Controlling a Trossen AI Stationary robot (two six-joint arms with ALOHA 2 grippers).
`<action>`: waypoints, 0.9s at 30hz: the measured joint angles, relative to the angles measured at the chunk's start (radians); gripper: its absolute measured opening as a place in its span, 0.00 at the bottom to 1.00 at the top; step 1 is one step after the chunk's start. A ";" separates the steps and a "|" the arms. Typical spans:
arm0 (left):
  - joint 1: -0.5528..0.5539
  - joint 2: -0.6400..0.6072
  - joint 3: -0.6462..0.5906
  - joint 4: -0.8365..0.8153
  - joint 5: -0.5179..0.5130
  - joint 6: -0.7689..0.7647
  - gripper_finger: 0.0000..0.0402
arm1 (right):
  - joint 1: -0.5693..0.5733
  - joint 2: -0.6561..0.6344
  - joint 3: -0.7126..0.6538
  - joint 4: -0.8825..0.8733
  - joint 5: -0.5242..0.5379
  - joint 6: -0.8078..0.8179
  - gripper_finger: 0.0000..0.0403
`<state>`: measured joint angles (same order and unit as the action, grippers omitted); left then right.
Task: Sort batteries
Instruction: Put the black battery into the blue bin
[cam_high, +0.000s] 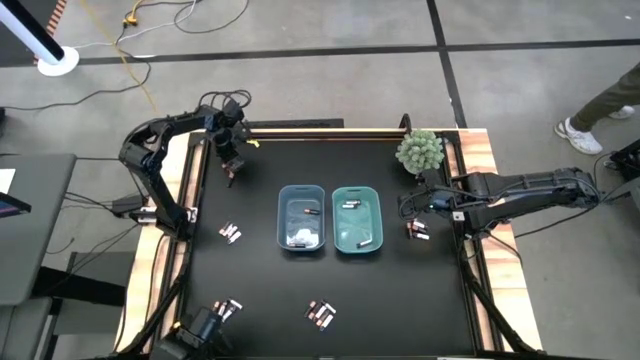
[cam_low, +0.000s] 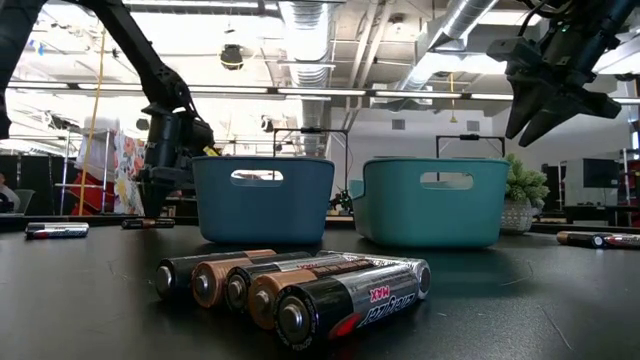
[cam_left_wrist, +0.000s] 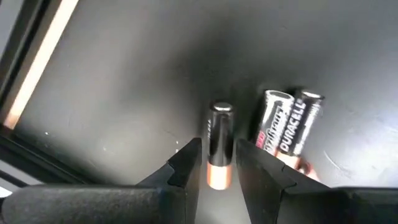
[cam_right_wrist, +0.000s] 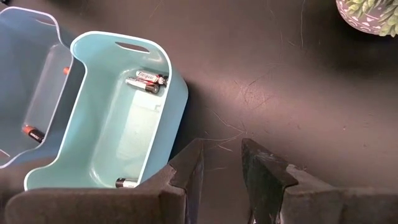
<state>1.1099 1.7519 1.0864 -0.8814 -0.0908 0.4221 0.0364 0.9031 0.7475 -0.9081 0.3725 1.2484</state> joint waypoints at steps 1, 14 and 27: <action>-0.001 0.000 -0.009 0.013 -0.008 0.001 0.23 | 0.000 0.000 0.000 0.000 0.000 0.000 0.32; 0.010 -0.002 -0.044 0.068 -0.035 0.002 0.23 | 0.000 0.000 0.000 0.000 0.000 0.000 0.32; 0.011 0.043 -0.025 0.073 -0.059 -0.016 0.10 | 0.000 0.000 0.000 0.001 0.000 -0.012 0.32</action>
<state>1.1213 1.7952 1.0616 -0.8080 -0.1497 0.4060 0.0368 0.9031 0.7475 -0.9074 0.3721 1.2365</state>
